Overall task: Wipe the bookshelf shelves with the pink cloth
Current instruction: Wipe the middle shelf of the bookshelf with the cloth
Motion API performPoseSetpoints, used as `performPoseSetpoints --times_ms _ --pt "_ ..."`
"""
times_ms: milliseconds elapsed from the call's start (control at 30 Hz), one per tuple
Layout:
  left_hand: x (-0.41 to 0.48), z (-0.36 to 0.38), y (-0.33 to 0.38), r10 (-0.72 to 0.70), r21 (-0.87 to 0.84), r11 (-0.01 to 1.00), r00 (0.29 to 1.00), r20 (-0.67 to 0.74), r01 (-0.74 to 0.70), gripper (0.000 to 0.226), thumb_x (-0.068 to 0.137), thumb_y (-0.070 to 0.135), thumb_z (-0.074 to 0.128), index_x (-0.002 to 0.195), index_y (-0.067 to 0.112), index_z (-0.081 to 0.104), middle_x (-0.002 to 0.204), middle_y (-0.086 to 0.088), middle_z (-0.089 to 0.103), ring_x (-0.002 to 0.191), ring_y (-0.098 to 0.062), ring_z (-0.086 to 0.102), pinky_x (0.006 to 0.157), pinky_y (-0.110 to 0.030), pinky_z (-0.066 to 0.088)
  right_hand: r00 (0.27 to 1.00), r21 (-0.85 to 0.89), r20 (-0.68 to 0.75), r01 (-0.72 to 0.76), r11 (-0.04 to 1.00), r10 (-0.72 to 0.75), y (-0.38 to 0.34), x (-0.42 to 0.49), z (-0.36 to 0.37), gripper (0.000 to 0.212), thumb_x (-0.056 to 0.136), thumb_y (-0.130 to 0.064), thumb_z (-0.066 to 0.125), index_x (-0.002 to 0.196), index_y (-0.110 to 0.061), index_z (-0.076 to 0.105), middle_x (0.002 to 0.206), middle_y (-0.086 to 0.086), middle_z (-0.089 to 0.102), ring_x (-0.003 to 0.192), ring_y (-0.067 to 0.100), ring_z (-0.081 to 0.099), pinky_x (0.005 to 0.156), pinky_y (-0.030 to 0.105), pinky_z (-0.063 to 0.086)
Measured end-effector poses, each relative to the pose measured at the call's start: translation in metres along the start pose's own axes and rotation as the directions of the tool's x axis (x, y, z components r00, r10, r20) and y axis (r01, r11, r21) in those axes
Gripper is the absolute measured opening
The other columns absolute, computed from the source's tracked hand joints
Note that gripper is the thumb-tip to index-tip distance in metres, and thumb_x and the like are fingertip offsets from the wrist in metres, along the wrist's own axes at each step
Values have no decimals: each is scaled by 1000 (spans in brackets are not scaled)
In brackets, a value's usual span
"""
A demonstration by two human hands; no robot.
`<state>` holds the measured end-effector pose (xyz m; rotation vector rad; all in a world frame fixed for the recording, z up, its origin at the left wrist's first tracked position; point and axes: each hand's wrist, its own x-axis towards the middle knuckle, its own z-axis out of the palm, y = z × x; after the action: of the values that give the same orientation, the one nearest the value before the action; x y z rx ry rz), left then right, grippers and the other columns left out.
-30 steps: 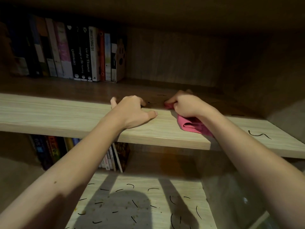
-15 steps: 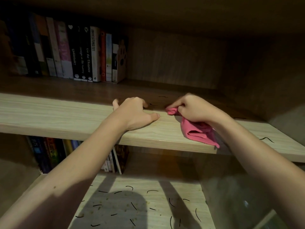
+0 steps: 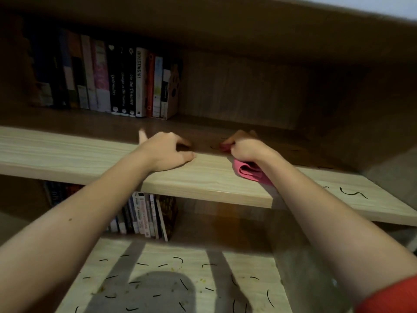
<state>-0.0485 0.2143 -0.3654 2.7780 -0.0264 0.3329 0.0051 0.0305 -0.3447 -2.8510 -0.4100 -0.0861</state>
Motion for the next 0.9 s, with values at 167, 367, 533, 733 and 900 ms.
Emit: performPoseSetpoints --times_ms 167,367,533,733,900 --pt "10 6 -1 29 -27 999 999 30 -28 47 90 56 44 131 34 51 139 3 49 134 -21 34 112 -54 -2 979 31 36 199 979 -200 -18 -1 12 42 93 -4 43 130 -20 55 124 1 57 100 15 56 86 25 46" --pt "13 8 -6 41 -64 997 998 49 -38 47 90 55 46 131 33 51 137 2 51 135 -21 33 113 -53 -3 1000 -52 -9 26 998 -26 0 22 2 42 95 -3 39 126 -23 59 136 3 53 122 26 49 104 34 41" --pt "14 9 -5 44 -66 997 999 21 -43 47 89 54 48 131 32 51 137 4 50 134 -20 34 113 -52 -2 976 -26 23 219 975 -219 -8 6 10 42 96 -7 36 127 -24 58 126 2 60 102 15 59 91 28 48" --pt "13 7 -5 44 -115 992 999 4 -43 38 91 50 47 121 29 59 130 1 55 130 -23 38 113 -53 0 998 -76 -23 55 996 -57 6 16 4 44 95 -4 36 128 -24 58 136 3 53 120 23 49 101 32 41" --pt "12 7 -4 21 -114 993 998 -59 -28 33 95 40 43 117 24 62 126 -4 58 127 -26 41 113 -51 4 921 87 -55 390 917 -387 -18 -54 8 41 93 -1 41 118 -23 65 116 -10 58 91 -5 52 95 16 39"
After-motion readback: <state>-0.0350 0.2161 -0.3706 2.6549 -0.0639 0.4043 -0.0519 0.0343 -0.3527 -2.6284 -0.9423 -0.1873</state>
